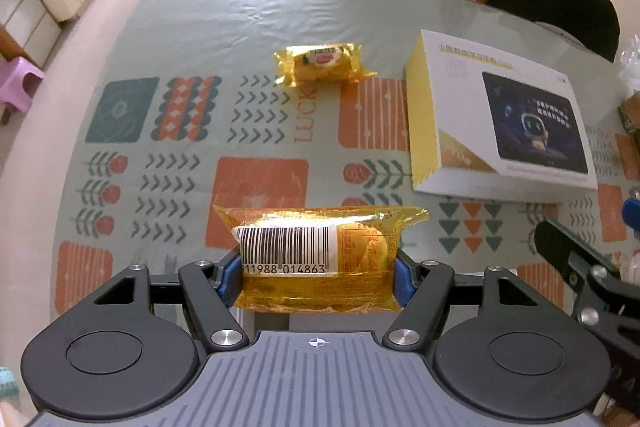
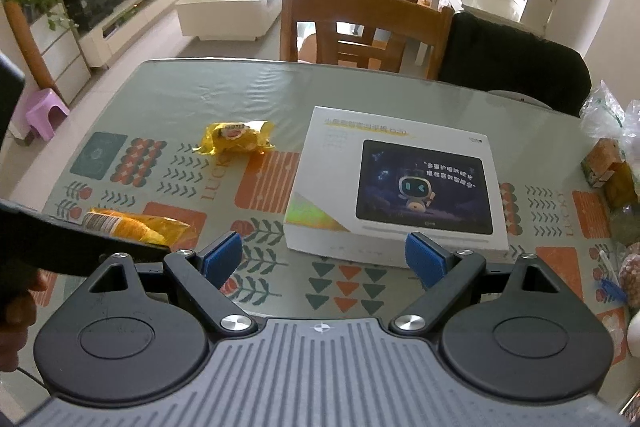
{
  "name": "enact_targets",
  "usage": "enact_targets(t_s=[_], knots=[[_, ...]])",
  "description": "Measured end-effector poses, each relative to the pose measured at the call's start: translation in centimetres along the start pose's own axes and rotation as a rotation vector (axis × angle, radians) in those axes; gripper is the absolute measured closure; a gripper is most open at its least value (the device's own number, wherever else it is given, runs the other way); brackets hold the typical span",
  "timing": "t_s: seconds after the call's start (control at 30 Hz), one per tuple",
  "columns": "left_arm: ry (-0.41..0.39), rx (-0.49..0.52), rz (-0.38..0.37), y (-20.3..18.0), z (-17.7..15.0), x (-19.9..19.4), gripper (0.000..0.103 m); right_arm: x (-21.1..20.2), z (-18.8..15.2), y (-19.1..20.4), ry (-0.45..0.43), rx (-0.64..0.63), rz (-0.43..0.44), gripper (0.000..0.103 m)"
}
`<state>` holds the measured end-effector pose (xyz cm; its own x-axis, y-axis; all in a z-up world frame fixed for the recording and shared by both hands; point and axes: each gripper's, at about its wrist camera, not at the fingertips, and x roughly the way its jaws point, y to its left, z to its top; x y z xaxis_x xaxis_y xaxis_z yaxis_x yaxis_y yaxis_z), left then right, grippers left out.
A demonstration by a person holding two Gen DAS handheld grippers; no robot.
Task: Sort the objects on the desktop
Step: 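Lift the barcode snack packet with the left tool and carry it over the white box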
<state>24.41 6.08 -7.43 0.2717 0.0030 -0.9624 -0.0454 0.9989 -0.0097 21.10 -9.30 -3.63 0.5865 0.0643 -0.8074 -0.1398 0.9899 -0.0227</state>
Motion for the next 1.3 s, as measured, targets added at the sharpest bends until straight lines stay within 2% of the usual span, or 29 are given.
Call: enact_targets(t_s=[0.47,0.67,0.9,1.1,1.3], knots=[[0.051,-0.041,0.051,-2.0,-9.0,-1.8,0.035,-2.5,-5.7,-1.9,0.025,-0.001,0.062,0.0],[0.037,-0.061,0.064,-2.7,-11.9,-3.4,0.035,-3.7,-7.5,-2.5,0.019,-0.022,0.054,0.0],[0.019,-0.08,0.065,-2.8,-14.9,-5.1,0.035,-5.5,-9.5,-2.6,0.045,0.025,0.111,0.0],[0.014,-0.063,0.045,-2.3,-16.9,-6.0,0.035,-7.0,-11.2,-1.9,0.042,0.017,0.072,0.0],[0.02,-0.03,0.022,-1.1,-19.4,-6.7,0.035,-8.8,-13.2,-0.9,0.047,0.061,0.024,0.0]])
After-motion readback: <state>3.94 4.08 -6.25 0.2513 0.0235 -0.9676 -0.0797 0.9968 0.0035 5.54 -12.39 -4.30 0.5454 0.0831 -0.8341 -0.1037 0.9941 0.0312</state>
